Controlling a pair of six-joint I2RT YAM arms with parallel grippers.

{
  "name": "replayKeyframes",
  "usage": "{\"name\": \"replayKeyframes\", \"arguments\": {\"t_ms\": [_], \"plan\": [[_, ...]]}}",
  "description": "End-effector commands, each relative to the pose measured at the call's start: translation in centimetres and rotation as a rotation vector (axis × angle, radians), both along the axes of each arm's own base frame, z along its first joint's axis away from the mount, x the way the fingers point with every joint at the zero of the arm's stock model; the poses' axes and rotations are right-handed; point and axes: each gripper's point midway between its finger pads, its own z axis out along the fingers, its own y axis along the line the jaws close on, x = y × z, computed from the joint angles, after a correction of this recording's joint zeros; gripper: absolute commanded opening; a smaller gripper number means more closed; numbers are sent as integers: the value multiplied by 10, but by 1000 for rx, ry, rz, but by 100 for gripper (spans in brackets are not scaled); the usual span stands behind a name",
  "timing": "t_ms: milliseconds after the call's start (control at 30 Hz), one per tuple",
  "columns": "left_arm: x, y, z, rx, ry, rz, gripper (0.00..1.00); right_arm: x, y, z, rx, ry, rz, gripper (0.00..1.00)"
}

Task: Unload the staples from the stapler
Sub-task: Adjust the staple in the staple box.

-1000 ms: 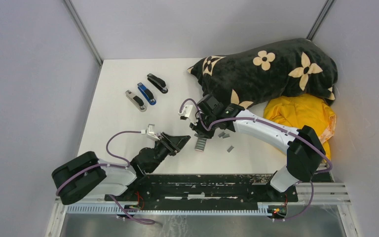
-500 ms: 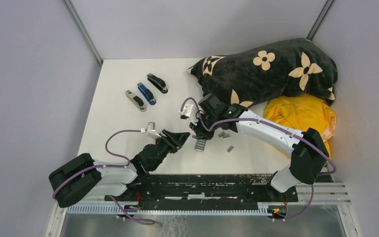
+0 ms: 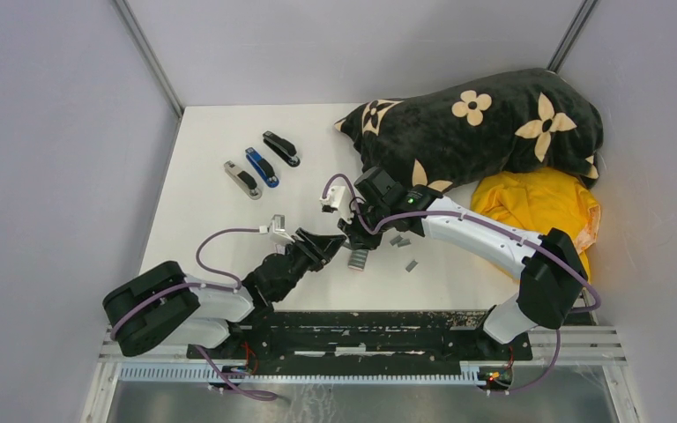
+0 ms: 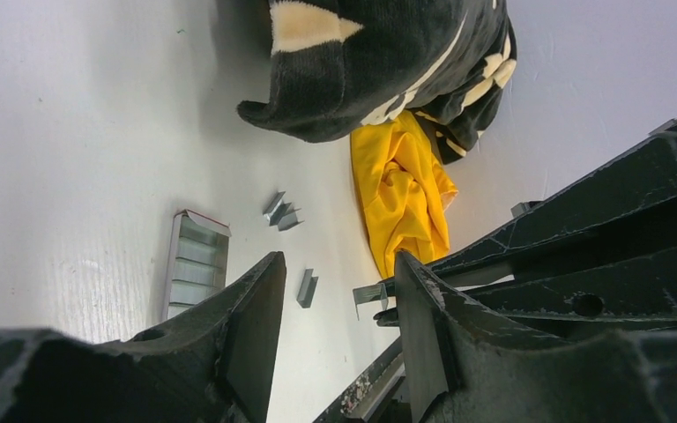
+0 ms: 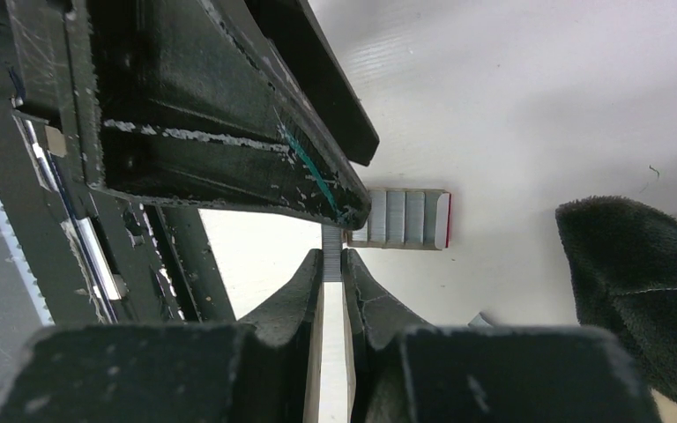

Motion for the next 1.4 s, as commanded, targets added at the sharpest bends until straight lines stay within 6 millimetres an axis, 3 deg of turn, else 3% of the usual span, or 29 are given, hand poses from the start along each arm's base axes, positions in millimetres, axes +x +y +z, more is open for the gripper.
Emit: {"name": "replayKeyframes", "arguments": {"t_ms": [0,500,933,1133,1267,1367], "plan": [[3,-14,31,-133,-35,-27,55,3,9,12,45,-30,-2,15],[2,-22,32,-141,-31,-55,35,8,10,4,3,-73,-16,14],[3,-26,28,-129,-17,-66,34,12,9,3,-4,-97,-29,14],[3,-25,27,-122,-23,-62,17,9,10,3,0,-90,-18,15],[3,-23,27,-108,-35,-56,12,6,11,5,10,-78,-4,21],[3,-20,27,-88,-59,-51,11,2,10,8,20,-65,8,33]]}}
